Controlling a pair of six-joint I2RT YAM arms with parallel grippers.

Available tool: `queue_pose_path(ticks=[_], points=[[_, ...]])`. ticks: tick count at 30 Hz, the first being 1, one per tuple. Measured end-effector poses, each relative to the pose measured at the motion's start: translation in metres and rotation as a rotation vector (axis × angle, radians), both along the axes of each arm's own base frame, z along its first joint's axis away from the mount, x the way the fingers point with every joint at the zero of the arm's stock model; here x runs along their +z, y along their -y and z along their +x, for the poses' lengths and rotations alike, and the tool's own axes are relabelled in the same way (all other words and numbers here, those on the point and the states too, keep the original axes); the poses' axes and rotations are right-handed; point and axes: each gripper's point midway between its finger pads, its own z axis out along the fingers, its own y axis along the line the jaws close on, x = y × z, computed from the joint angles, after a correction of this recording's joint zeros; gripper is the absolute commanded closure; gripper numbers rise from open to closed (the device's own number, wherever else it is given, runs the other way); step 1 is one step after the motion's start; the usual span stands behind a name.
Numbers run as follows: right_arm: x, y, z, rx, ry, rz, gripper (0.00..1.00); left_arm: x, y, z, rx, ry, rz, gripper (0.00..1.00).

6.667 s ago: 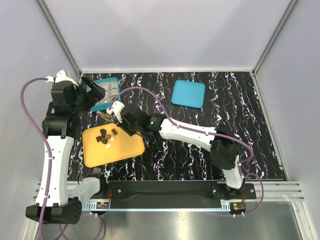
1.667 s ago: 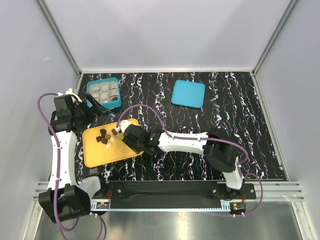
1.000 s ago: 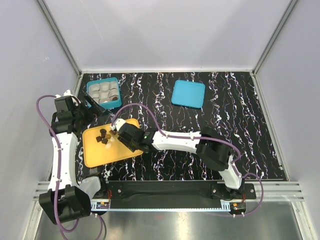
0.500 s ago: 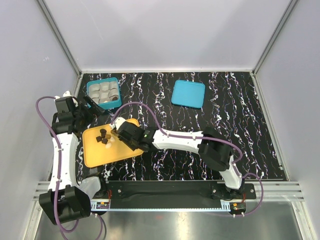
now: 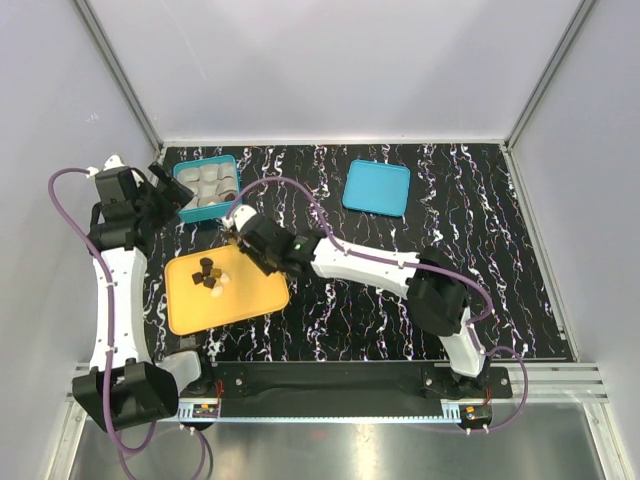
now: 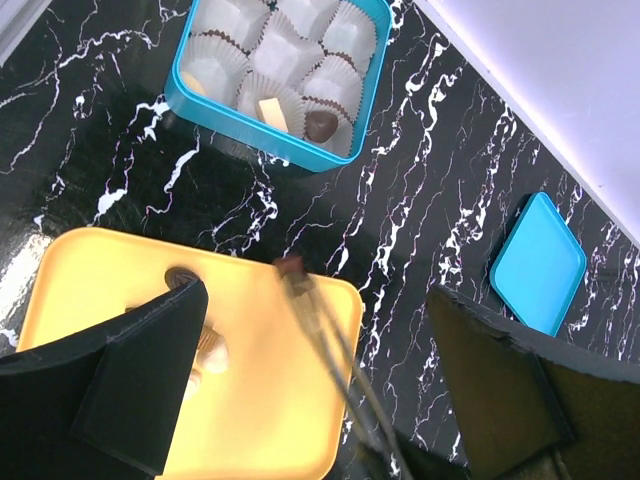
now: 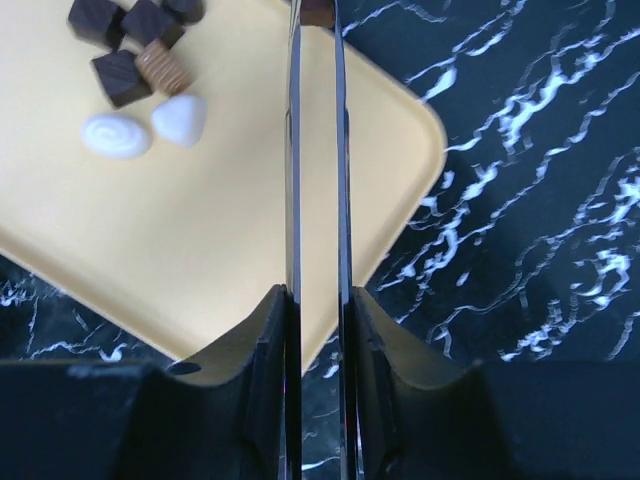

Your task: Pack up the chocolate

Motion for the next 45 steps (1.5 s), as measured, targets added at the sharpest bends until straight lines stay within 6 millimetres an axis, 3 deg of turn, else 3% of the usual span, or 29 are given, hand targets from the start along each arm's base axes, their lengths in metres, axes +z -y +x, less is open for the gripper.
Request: queue_pose_path(ticks=[8, 12, 17, 25, 37, 45], points=[[0.065, -0.002, 0.079, -0.079, 0.102, 0.114, 0.68, -0.02, 0.008, -0.01, -0.013, -0.022, -0.036, 0.01], [0.079, -0.01, 0.118, -0.102, 0.159, 0.143, 0.68, -0.046, 0.014, -0.019, -0.028, -0.069, -0.063, 0.01], [0.054, -0.024, 0.144, -0.088, 0.188, 0.11, 0.68, -0.067, 0.02, -0.025, -0.048, -0.112, -0.094, 0.01], [-0.002, -0.034, 0.156, -0.048, 0.169, 0.041, 0.68, -0.059, 0.021, -0.024, -0.052, -0.075, -0.088, 0.01], [-0.006, -0.044, 0.171, -0.039, 0.216, 0.068, 0.67, -0.053, 0.021, -0.023, -0.052, -0.045, -0.082, 0.01], [-0.029, -0.048, 0.177, -0.031, 0.223, 0.034, 0.66, -0.053, 0.021, -0.023, -0.051, -0.045, -0.081, 0.01]])
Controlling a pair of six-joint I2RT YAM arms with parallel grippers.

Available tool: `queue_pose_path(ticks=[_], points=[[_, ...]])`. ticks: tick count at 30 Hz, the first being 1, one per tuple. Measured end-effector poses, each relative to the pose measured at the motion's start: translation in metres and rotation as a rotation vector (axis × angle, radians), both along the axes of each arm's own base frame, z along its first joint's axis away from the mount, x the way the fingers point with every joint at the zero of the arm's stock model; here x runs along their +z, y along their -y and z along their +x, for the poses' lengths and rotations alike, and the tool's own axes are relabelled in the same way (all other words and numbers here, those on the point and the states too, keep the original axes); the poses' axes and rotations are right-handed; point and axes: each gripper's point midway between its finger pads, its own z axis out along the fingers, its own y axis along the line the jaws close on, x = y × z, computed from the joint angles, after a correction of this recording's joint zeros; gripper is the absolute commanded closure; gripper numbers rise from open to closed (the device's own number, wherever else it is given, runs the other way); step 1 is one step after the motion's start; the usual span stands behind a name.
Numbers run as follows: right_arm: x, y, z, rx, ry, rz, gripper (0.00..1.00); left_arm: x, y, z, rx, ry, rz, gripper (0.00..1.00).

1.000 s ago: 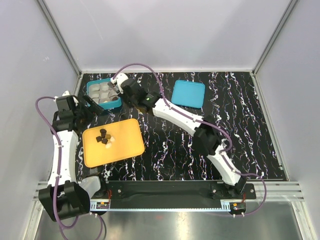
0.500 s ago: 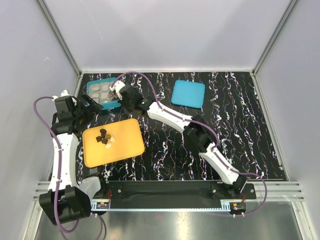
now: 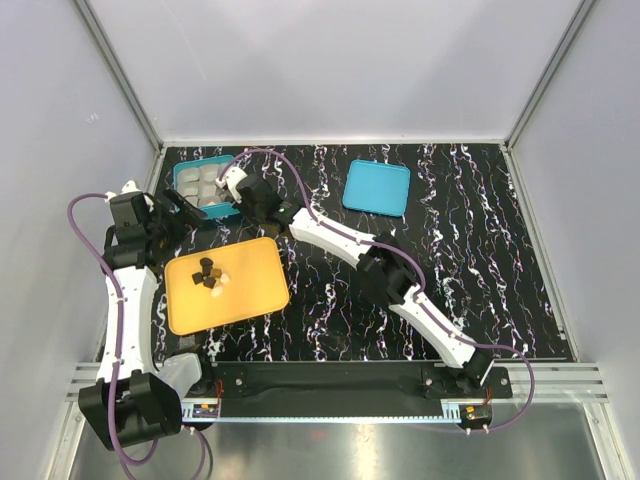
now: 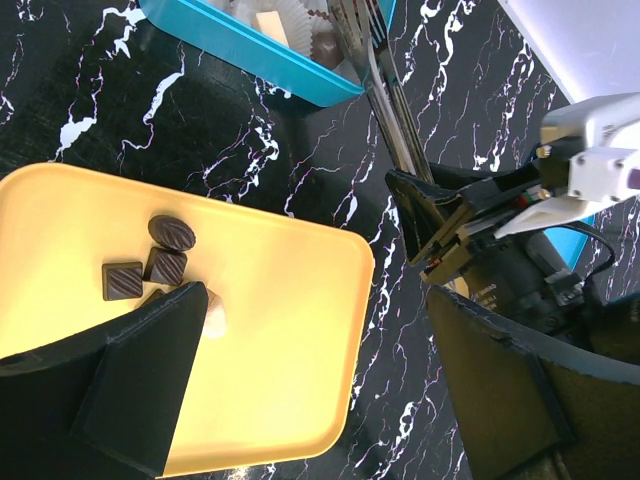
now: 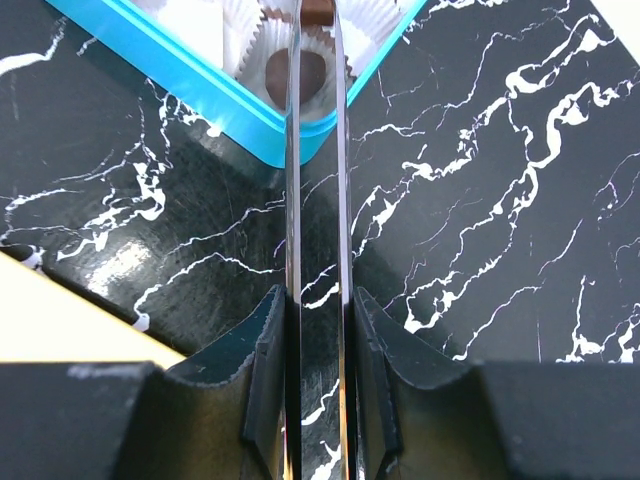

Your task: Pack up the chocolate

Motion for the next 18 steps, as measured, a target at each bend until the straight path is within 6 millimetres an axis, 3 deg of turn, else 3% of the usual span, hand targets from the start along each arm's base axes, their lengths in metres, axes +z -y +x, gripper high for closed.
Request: queue_pose_path(ticks=[18], points=[[0.0026, 0.0048, 0.0098, -0.036, 0.047, -0.015, 0.6, 0.0011, -0.0002, 0.001, 0.0, 0.006, 0.001, 0.01]])
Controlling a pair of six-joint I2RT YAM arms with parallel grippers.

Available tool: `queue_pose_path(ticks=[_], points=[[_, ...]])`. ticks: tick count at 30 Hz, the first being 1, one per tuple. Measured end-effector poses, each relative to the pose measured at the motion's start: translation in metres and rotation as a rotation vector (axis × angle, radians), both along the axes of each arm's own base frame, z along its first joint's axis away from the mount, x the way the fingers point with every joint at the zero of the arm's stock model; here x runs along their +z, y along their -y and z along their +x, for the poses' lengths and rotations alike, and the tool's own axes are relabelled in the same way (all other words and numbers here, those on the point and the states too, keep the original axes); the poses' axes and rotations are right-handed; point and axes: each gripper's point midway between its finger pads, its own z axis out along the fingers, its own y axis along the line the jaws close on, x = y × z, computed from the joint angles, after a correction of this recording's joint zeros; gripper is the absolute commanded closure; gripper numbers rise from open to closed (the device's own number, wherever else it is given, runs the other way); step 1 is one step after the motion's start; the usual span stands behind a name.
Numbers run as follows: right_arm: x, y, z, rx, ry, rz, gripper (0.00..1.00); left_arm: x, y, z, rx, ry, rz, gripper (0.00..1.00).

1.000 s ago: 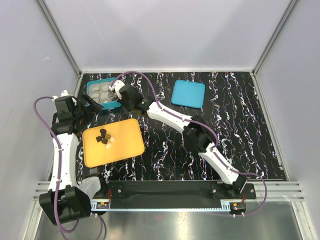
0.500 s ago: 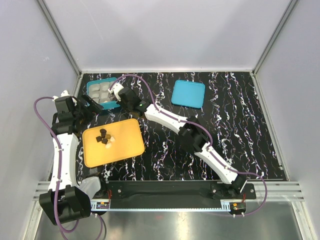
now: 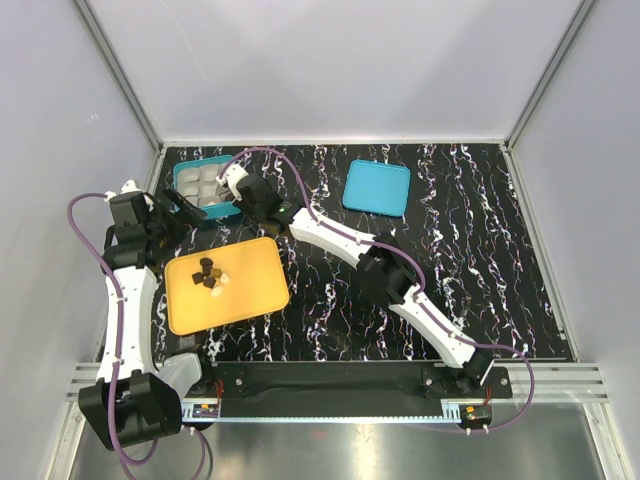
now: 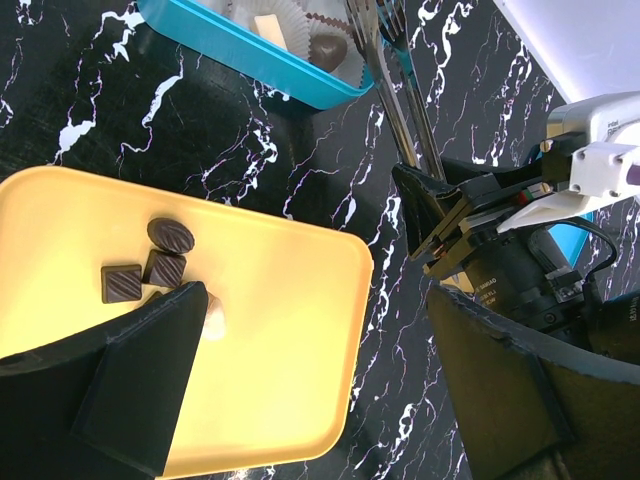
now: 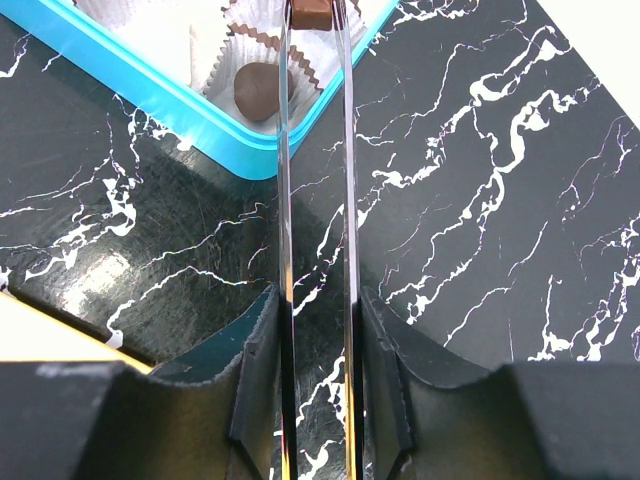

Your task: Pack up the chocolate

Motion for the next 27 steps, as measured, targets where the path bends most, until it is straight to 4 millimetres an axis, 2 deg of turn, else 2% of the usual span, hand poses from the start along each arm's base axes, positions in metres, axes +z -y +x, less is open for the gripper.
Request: queue_pose_path(ticks=[27], points=[[-0.0046, 0.0, -0.0028, 0.019, -0.004, -0.006, 0.58, 0.0002, 0.0, 0.0002, 0.0, 0.001, 0.0, 0.01]])
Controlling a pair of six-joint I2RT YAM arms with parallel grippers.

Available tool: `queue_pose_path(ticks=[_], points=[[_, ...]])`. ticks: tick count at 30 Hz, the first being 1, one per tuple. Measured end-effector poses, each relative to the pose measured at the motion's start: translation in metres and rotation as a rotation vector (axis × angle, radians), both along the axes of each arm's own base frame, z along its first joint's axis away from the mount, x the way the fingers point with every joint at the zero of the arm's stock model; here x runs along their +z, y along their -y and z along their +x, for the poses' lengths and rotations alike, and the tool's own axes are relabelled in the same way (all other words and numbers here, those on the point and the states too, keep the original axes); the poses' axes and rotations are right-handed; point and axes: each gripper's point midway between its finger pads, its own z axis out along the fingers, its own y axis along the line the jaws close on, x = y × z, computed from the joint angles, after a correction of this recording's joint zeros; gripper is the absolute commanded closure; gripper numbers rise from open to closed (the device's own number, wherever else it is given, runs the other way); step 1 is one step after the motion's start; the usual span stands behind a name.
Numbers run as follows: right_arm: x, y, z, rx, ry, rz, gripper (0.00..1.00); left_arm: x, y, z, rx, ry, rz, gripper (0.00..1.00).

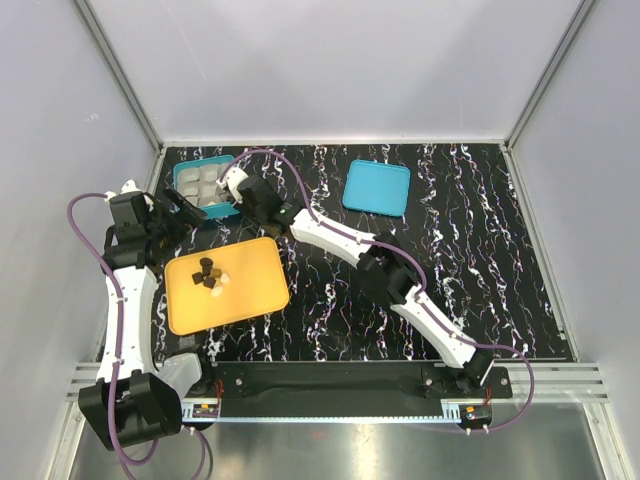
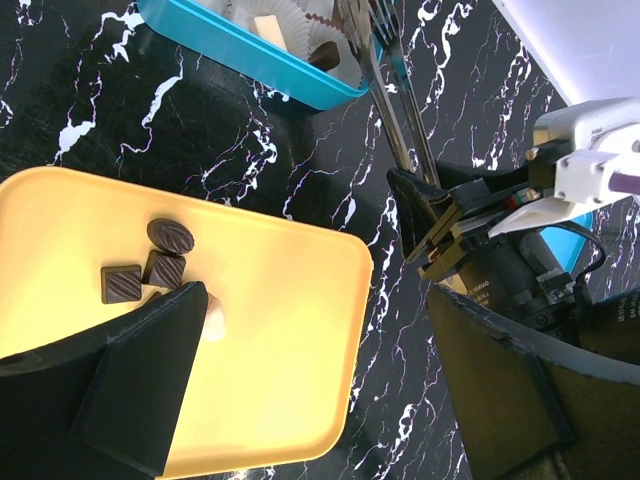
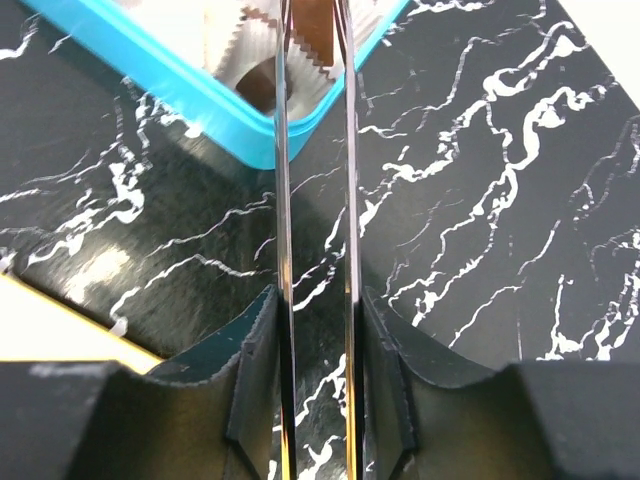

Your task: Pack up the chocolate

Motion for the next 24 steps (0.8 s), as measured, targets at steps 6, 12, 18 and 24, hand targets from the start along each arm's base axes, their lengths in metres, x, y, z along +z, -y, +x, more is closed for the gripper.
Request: queue_pose_path(ticks=[6, 12, 18, 24], points=[[0.01, -0.002, -0.004, 0.03, -0.002, 0.012, 0.53, 0.0, 0.0, -0.001, -0.001, -0.004, -0.001, 0.01], [0.021, -0.003, -0.005, 0.04, 0.007, 0.025, 0.56, 0.007, 0.0, 0.0, -0.001, 0.008, 0.002, 0.01], [0.034, 0.004, -0.01, 0.043, 0.008, 0.021, 0.59, 0.016, 0.0, -0.001, 0.0, 0.02, 0.006, 0.01], [0.069, 0.033, -0.04, 0.053, 0.013, 0.019, 0.59, 0.037, -0.003, 0.001, 0.009, 0.054, 0.027, 0.01]])
